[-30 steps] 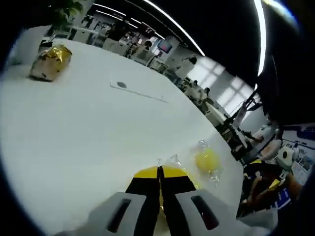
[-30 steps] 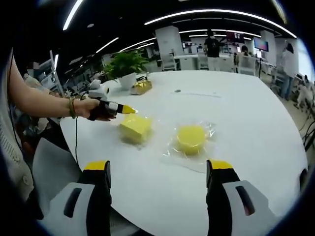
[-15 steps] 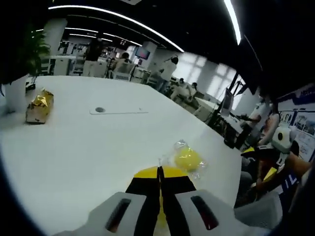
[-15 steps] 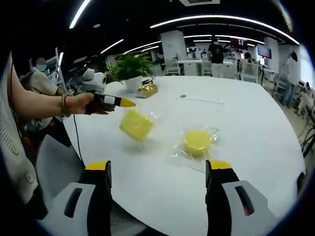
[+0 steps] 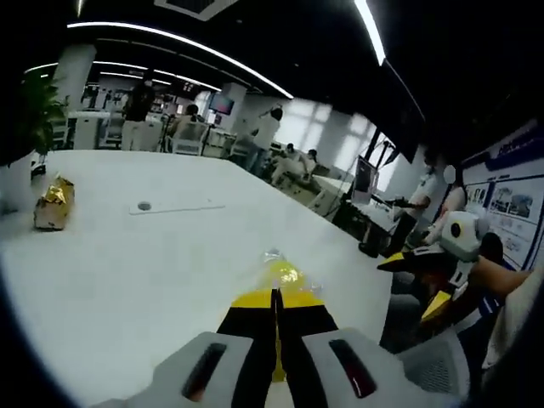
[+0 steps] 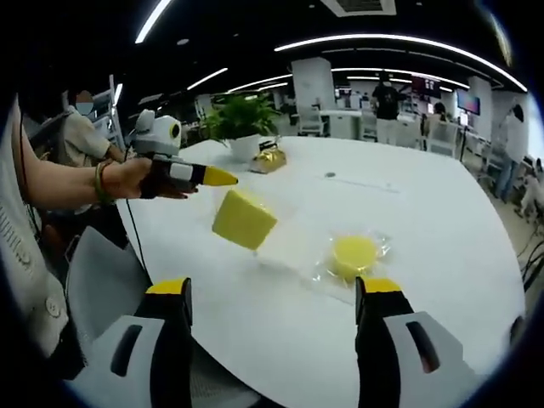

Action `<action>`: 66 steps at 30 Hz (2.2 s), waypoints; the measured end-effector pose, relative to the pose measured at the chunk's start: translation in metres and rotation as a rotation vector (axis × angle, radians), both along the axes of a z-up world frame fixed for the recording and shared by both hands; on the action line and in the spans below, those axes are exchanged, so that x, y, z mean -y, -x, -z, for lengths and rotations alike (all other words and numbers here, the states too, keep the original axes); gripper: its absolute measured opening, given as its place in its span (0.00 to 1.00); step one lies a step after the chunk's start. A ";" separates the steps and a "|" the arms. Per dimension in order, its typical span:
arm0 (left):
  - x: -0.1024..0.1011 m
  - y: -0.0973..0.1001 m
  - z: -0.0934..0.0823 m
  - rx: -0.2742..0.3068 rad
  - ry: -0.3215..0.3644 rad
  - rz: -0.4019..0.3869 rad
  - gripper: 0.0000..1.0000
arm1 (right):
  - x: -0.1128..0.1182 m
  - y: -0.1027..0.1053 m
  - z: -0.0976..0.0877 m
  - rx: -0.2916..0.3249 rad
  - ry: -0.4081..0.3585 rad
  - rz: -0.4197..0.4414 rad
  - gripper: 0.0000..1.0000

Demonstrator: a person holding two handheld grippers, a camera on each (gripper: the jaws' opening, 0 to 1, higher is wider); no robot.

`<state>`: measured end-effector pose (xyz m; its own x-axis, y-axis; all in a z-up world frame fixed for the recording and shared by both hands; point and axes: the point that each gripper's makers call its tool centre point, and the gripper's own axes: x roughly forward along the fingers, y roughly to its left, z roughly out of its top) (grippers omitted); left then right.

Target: Compare the silicone blocks by pressing each to a similar depth, holding the contact briefly, and releasing to observe deformation and rebound differences across the visible hardness samples.

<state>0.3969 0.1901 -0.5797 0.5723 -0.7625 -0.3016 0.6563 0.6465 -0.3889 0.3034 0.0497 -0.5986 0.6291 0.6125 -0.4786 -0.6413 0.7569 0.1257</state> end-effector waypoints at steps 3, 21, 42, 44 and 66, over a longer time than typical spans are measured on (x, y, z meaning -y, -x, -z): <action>0.002 0.006 -0.015 0.025 0.006 0.027 0.00 | -0.005 -0.004 -0.007 0.018 -0.012 -0.016 0.74; 0.025 0.046 -0.090 0.181 -0.038 0.274 0.00 | -0.052 -0.029 -0.042 0.103 0.012 -0.240 0.77; 0.044 0.088 -0.081 0.232 -0.206 0.532 0.00 | -0.122 -0.021 -0.009 0.038 0.125 -0.604 0.66; 0.045 0.091 -0.082 0.226 -0.200 0.549 0.00 | -0.125 -0.019 -0.004 0.024 0.128 -0.623 0.63; 0.037 0.098 -0.071 0.238 -0.257 0.574 0.00 | -0.130 -0.009 0.002 0.055 0.133 -0.643 0.16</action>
<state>0.2991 0.1530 -0.5087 0.1712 -0.8866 -0.4298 0.9724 0.2223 -0.0713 0.3119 0.1794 -0.6010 0.1834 0.8121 -0.5539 -0.9736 0.2278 0.0116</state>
